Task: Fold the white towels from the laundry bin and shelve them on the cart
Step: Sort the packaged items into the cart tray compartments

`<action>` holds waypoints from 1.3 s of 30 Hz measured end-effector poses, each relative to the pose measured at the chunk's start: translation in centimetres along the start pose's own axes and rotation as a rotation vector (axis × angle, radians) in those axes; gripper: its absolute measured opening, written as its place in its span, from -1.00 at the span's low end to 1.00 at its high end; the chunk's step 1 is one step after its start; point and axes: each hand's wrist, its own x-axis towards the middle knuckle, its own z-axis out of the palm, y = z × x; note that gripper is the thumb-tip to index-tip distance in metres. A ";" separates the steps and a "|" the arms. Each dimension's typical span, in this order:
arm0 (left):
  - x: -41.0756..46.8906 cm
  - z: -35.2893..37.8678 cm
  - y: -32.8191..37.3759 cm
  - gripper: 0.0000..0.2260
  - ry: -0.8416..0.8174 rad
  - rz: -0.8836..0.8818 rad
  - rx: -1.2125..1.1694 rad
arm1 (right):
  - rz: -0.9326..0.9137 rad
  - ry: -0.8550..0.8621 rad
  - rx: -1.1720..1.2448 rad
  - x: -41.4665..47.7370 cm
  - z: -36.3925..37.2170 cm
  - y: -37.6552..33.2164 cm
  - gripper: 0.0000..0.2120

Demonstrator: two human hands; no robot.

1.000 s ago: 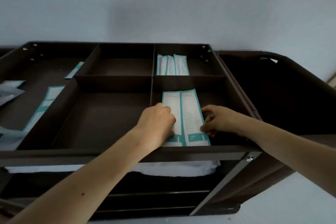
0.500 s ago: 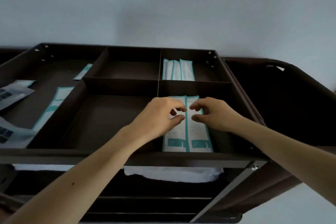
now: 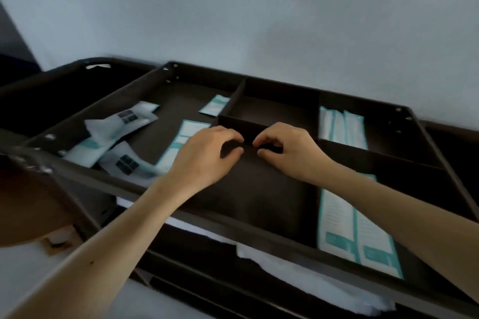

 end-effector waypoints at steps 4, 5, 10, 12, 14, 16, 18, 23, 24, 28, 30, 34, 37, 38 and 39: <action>-1.6 -3.3 -5.2 -0.77 0.062 -0.153 0.029 | -0.108 -0.058 0.039 4.8 3.3 -4.3 -0.84; -2.1 -4.1 -6.6 -0.77 0.075 -0.185 0.023 | -0.134 -0.081 0.061 5.9 4.2 -5.3 -0.84; -4.6 -7.4 -12.3 -0.73 0.060 -0.343 0.051 | -0.267 -0.185 0.081 10.5 8.7 -9.2 -0.85; -5.3 -8.2 -14.3 -0.72 0.027 -0.391 0.059 | -0.292 -0.261 0.003 12.0 10.3 -9.8 -0.82; -5.6 -8.8 -15.9 -0.71 -0.011 -0.413 0.054 | -0.274 -0.336 -0.064 13.4 11.7 -10.1 -0.80; -5.5 -9.0 -17.2 -0.70 -0.052 -0.409 0.044 | -0.221 -0.388 -0.122 14.3 12.8 -10.0 -0.77; -4.9 -9.0 -18.2 -0.68 -0.095 -0.389 0.029 | -0.157 -0.423 -0.175 15.0 13.5 -10.1 -0.74; -3.0 -9.9 -20.3 -0.69 -0.141 -0.331 0.120 | -0.060 -0.411 -0.113 16.2 14.5 -11.0 -0.71; -2.7 -10.0 -20.7 -0.68 -0.145 -0.320 0.135 | -0.037 -0.410 -0.087 16.4 14.7 -11.2 -0.70; -2.2 -10.6 -22.7 -0.63 -0.143 -0.229 0.272 | 0.004 -0.374 -0.017 17.7 15.9 -12.3 -0.62; -2.4 -11.1 -24.3 -0.62 -0.136 -0.218 0.417 | -0.033 -0.336 0.002 18.6 16.8 -13.0 -0.56; -3.0 -11.2 -26.8 -0.63 -0.209 -0.326 0.383 | -0.146 -0.266 0.038 20.2 18.9 -15.0 -0.56; -3.1 -11.3 -26.9 -0.63 -0.242 -0.341 0.332 | -0.214 -0.272 0.001 21.1 20.8 -15.4 -0.56; -3.1 -11.5 -26.9 -0.62 -0.248 -0.335 0.314 | -0.224 -0.291 -0.029 21.2 21.3 -15.4 -0.54; -3.2 -11.7 -26.9 -0.62 -0.251 -0.334 0.288 | -0.203 -0.322 -0.053 21.2 21.6 -15.2 -0.54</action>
